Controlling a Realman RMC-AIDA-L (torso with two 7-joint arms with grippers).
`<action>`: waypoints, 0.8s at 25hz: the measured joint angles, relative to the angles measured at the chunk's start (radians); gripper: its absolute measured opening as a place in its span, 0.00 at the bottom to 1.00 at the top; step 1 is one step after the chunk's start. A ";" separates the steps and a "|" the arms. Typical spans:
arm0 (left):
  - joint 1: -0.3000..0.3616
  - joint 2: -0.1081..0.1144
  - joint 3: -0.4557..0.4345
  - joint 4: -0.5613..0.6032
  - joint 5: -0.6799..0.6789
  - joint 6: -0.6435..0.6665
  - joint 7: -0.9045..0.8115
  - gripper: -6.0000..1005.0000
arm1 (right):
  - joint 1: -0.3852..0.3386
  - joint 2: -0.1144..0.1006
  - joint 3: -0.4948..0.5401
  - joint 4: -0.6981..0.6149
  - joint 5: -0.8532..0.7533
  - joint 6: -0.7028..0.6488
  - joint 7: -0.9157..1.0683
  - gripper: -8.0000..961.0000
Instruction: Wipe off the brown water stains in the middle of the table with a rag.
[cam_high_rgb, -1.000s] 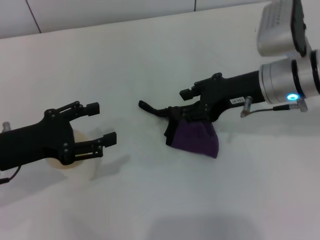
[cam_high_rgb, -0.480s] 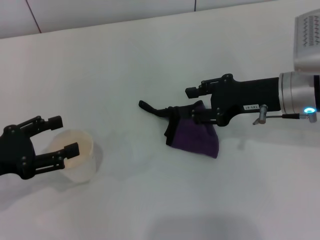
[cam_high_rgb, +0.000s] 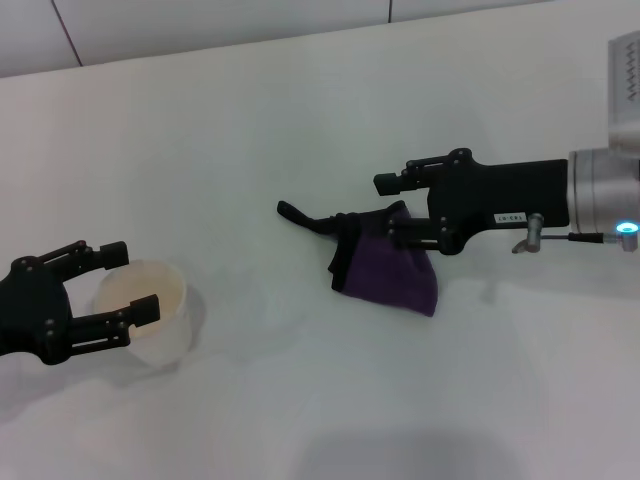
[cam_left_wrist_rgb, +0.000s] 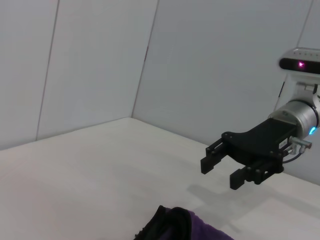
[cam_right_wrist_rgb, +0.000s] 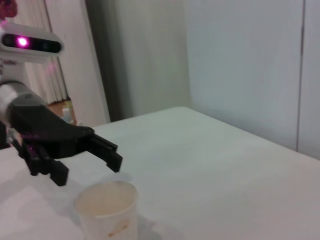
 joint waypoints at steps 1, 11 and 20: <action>0.000 0.000 0.000 0.000 0.000 0.000 0.000 0.88 | -0.003 0.000 0.006 0.002 0.004 -0.012 -0.009 0.54; 0.005 0.004 -0.006 0.001 -0.003 0.002 0.001 0.88 | -0.009 -0.003 0.074 0.066 0.054 -0.120 -0.091 0.54; 0.012 0.005 -0.027 0.001 -0.007 0.011 0.009 0.88 | -0.006 -0.002 0.125 0.118 0.060 -0.180 -0.159 0.54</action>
